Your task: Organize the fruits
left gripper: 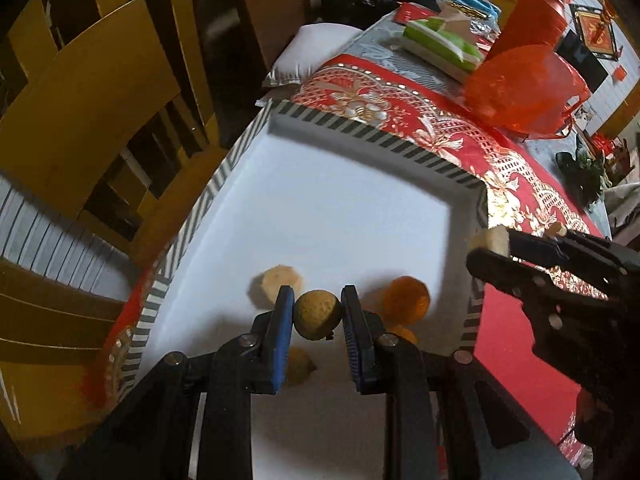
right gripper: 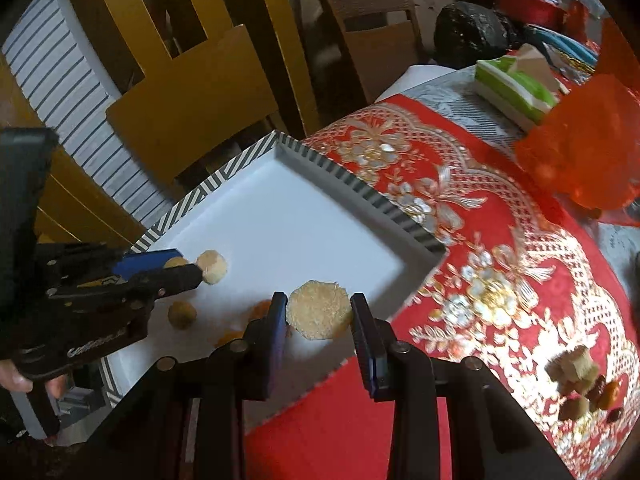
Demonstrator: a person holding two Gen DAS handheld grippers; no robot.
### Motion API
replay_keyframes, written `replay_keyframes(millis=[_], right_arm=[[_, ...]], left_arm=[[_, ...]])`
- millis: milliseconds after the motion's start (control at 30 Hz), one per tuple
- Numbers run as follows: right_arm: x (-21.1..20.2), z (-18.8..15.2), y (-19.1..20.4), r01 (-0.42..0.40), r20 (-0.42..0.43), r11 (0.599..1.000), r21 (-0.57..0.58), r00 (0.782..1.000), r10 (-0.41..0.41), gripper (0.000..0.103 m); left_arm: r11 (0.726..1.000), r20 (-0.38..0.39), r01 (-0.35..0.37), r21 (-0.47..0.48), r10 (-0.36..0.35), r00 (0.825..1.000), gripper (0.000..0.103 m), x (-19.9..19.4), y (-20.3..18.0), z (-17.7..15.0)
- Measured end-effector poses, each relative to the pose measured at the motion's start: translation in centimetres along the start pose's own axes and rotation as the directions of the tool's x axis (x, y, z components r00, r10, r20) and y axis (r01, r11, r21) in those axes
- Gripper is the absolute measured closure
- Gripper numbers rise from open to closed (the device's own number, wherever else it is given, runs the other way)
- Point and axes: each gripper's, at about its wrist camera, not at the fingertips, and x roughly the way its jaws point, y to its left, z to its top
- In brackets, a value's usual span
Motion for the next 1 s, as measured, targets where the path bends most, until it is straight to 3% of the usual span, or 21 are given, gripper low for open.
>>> replay_keyframes(millis=[567,1000], right_arm=[[4.9,1.8,1.0,-0.016,-0.062,0.999,-0.036,0.998,0.013,0.068],[6.0,1.7,0.8,-0.018,-0.087,0.999,-0.032,0.996,0.015,0.068]], left_arm=[[1.000,-0.031,0.006,-0.028,-0.007,0.999,0.080,1.3,1.1,-0.5],[1.000,-0.047,0.016,-0.021,-0.017,0.999,0.080,2.0,0.4,-0.8]])
